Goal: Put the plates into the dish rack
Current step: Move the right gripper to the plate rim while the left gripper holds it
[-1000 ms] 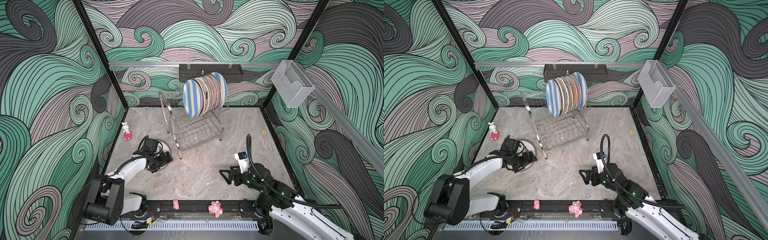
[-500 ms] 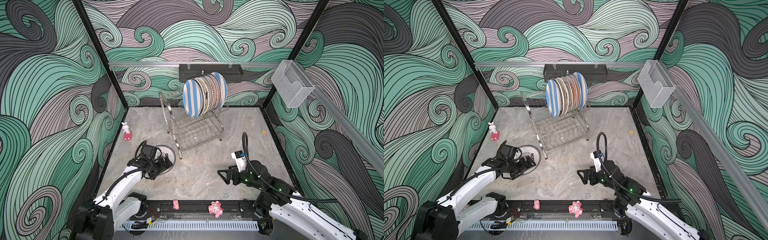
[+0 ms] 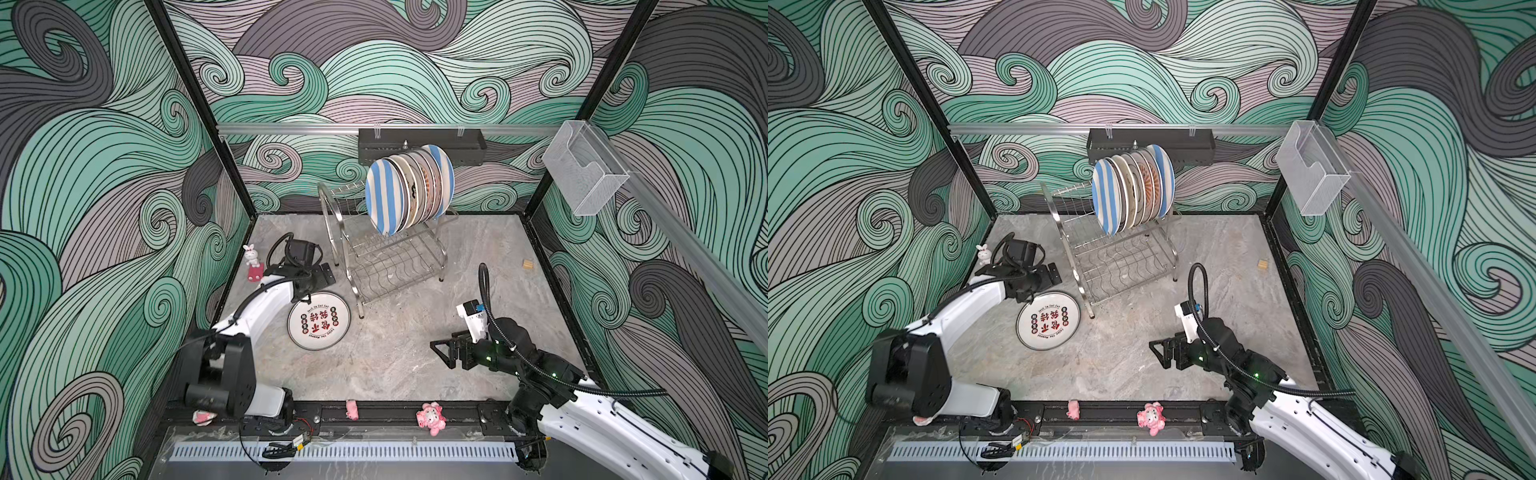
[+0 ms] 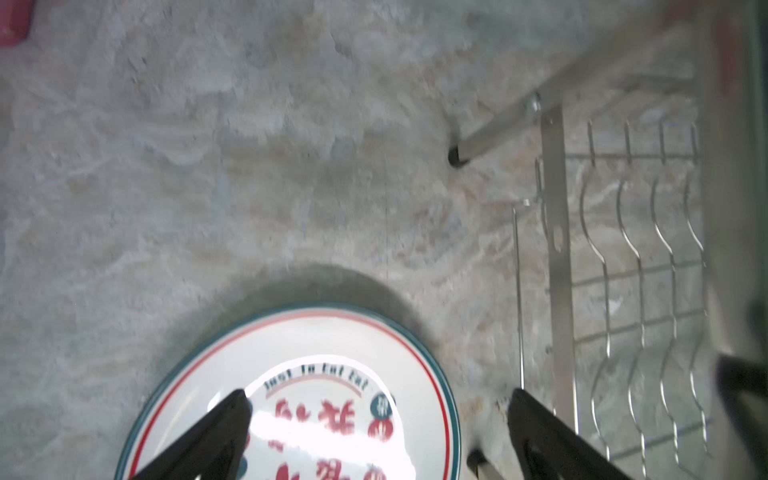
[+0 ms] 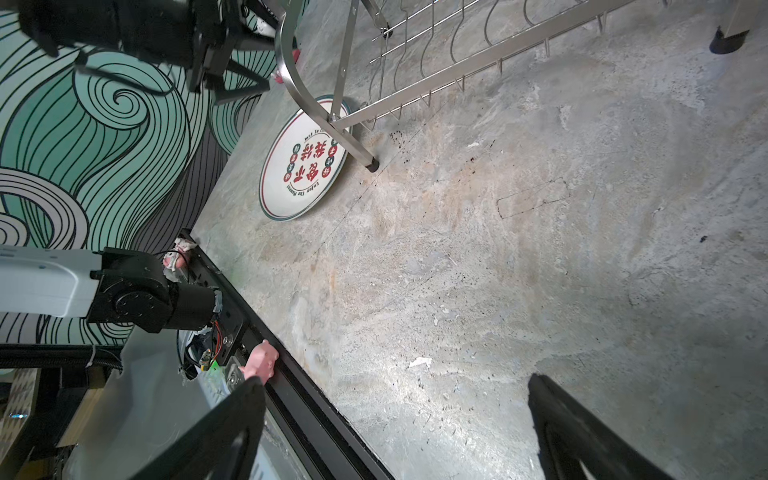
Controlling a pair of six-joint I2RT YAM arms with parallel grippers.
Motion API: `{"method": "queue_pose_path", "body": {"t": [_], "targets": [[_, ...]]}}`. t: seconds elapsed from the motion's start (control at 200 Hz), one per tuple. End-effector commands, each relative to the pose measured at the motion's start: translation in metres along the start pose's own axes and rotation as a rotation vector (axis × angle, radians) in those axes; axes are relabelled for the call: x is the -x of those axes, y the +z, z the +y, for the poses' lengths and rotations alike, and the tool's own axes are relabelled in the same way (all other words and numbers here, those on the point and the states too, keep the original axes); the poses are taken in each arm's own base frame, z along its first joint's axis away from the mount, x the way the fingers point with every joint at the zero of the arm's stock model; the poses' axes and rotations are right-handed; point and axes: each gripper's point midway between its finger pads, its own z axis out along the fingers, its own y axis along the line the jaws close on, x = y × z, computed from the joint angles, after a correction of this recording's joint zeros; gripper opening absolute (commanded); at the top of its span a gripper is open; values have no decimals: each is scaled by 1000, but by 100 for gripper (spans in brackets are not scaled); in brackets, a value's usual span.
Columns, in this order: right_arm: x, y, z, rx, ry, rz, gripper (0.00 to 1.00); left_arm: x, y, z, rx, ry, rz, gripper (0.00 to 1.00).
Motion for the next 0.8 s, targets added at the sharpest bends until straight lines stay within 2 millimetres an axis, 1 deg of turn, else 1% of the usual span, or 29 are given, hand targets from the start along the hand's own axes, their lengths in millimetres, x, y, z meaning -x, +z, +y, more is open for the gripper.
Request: {"method": "queue_pose_path", "body": {"t": [0.0,0.11,0.235,0.245,0.28,0.385,0.515,0.67,0.796], "targets": [[9,-3,9,32,-5,-22,98,14,24,10,33,20,25,99],[10,-2,9,30,-4,-22,98,29,44,6,6,23,38,99],[7,3,7,19,-2,-4,98,32,64,2,16,51,98,99],[11,3,9,29,-5,-19,98,32,66,2,15,50,102,99],[13,4,10,33,-6,-23,98,32,69,2,13,49,105,99],[13,8,10,32,-4,-15,98,27,77,2,13,47,125,99],[12,11,11,35,-14,3,96,10,80,7,15,37,180,99],[12,11,13,43,-9,3,97,-6,77,16,22,32,194,99],[13,13,15,56,-1,4,96,-19,75,18,6,26,219,99]]}}
